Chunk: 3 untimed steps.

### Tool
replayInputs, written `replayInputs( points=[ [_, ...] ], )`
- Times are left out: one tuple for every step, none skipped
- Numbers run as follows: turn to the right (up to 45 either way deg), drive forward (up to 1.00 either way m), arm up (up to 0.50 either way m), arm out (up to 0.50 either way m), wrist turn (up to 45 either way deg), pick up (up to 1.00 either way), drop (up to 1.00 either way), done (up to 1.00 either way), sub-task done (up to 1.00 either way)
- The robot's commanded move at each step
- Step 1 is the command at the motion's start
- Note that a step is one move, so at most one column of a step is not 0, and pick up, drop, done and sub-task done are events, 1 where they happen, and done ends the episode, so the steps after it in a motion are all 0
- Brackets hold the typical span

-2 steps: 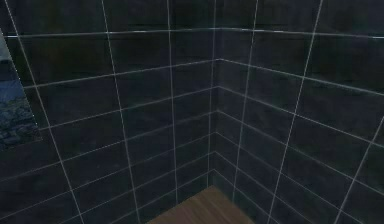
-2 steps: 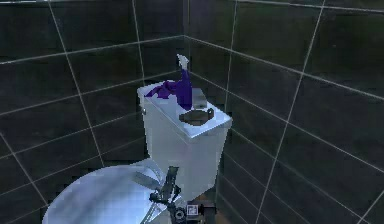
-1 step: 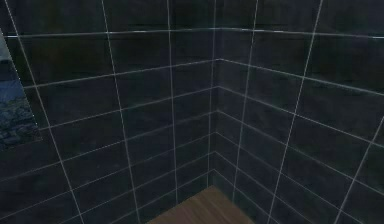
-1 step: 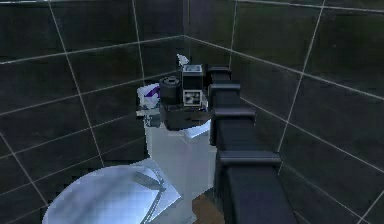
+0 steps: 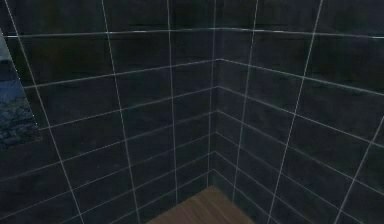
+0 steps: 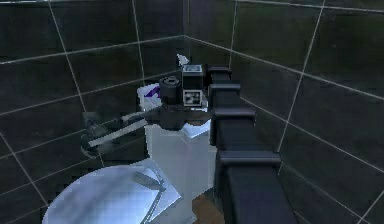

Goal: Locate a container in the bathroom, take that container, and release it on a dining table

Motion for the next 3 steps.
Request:
replayInputs(
  points=[
    [0.0,0.00,0.00,0.00,-45.0,0.00,0.00,0.00,0.00],
    [0.0,0.00,0.00,0.00,-18.0,0.00,0.00,0.00,0.00],
    [0.0,0.00,0.00,-0.22,0.0,0.00,0.00,0.00,0.00]
  ],
)
